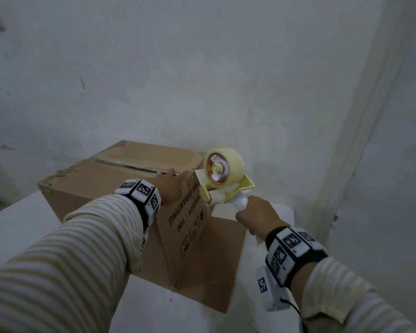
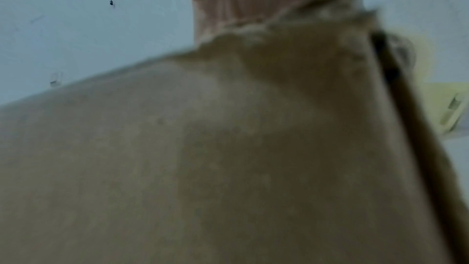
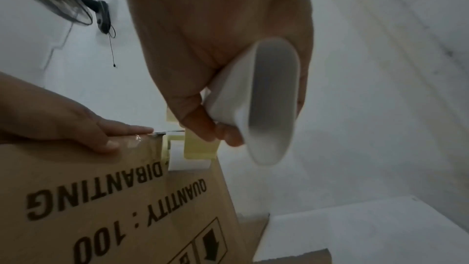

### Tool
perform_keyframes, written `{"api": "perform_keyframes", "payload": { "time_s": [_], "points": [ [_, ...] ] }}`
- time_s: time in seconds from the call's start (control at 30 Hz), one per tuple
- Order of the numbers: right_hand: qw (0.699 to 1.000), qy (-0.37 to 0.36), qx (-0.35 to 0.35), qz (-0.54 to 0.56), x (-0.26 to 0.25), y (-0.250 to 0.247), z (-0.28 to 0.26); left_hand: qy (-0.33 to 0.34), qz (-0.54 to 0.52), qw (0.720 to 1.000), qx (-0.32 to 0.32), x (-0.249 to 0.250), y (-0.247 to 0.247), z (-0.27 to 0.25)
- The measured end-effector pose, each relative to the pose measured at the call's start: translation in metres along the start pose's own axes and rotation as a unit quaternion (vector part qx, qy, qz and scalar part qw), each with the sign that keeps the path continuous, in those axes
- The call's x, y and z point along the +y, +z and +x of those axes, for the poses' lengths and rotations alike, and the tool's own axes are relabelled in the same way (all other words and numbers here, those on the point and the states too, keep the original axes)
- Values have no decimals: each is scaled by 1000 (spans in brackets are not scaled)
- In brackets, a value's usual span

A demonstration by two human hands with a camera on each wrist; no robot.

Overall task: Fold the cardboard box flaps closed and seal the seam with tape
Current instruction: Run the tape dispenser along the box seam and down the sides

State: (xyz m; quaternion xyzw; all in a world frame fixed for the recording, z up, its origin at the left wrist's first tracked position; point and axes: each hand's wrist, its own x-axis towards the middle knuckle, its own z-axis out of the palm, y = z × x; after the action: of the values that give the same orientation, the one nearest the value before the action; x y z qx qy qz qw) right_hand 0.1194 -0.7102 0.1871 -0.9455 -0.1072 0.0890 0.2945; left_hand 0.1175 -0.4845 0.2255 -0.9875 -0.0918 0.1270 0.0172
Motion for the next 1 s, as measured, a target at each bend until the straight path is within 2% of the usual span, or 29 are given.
{"api": "perform_keyframes", "payload": {
  "time_s": [0.23, 0.43, 0.5, 0.6, 0.63, 0.67, 0.7, 0.77, 0.8, 0.9, 0.97, 1.0],
  "points": [
    [998, -21, 49, 29, -14, -13, 5, -12, 19, 1000, 5, 6, 3, -3],
    [995, -13, 52, 89, -34, -13, 13, 8, 29, 999, -45, 8, -8, -10],
    [992, -14, 50, 111, -43, -17, 16, 25, -15, 998, -61, 9, -21, -18],
    [985, -17, 48, 163, -63, -24, 19, 7, -119, 992, -36, 2, -45, -27],
    [983, -22, 51, 177, -70, -26, 22, -5, -160, 987, -10, -3, -51, -26],
    [981, -26, 55, 185, -78, -29, 23, -32, -239, 970, 8, -10, -57, -23],
    [979, -32, 59, 194, -85, -31, 26, -53, -335, 941, 18, -14, -63, -21],
    [975, -41, 65, 208, -100, -35, 30, -75, -488, 869, 19, -24, -75, -10],
    [974, -44, 68, 209, -107, -37, 33, -80, -543, 836, 0, -28, -80, -5],
    [975, -47, 83, 199, -124, -38, 41, -59, -669, 737, -73, -34, -92, 12],
    [975, -37, 97, 195, -134, -37, 48, -33, -720, 688, -84, -38, -99, 26],
    [975, -31, 104, 195, -140, -36, 52, -20, -734, 675, -80, -40, -101, 34]
  ]
}}
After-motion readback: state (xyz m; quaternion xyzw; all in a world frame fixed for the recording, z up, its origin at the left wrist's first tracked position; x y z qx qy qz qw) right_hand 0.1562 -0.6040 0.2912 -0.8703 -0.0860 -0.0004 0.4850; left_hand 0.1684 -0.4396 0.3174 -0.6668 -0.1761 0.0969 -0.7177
